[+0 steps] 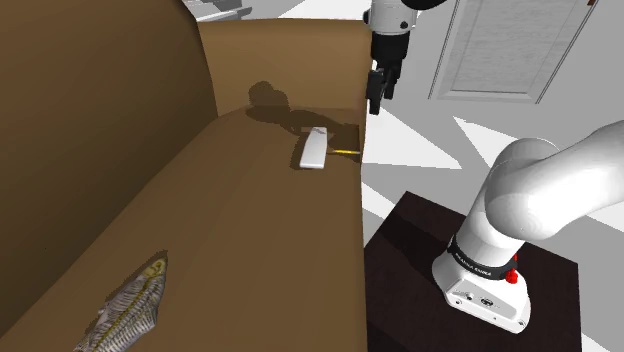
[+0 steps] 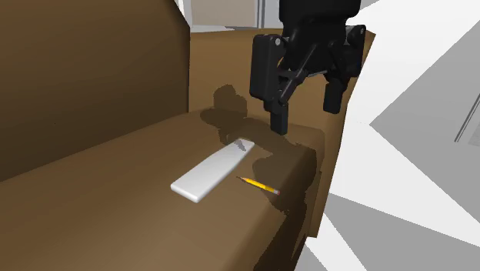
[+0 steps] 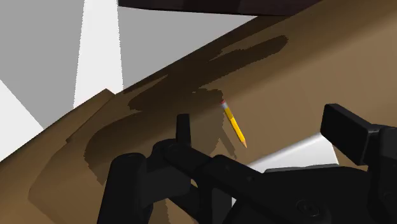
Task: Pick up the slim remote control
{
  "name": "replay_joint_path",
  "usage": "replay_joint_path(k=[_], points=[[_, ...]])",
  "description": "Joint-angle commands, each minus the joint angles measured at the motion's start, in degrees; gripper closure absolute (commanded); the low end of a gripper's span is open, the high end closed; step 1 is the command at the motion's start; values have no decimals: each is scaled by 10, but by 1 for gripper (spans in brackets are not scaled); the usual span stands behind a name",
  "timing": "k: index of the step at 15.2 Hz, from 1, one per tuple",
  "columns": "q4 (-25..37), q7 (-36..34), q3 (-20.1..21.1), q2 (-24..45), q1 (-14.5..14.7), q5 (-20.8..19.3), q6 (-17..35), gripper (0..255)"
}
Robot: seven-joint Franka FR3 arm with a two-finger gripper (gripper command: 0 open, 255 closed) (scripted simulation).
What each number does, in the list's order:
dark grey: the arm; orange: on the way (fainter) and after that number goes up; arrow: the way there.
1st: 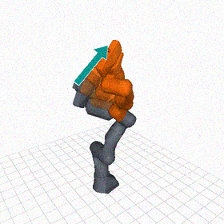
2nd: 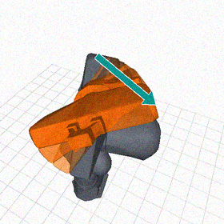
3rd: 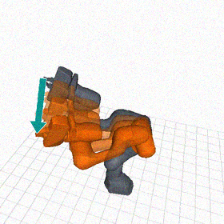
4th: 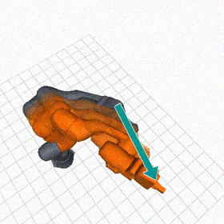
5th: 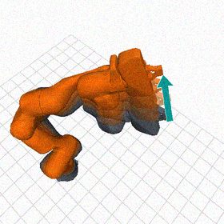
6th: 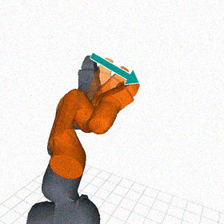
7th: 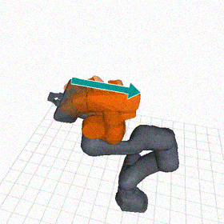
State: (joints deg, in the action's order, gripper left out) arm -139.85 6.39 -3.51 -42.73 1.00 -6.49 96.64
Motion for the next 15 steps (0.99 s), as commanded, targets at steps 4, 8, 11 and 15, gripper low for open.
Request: replay_joint_path(k=[4, 8, 11, 15], points=[[-2, -135, 43, 44, -21, 35, 43, 0], [15, -309, 94, 119, -51, 70, 101, 0], [40, -437, 126, 183, -75, 84, 142, 0], [84, -604, 156, 272, -107, 87, 191, 0]])
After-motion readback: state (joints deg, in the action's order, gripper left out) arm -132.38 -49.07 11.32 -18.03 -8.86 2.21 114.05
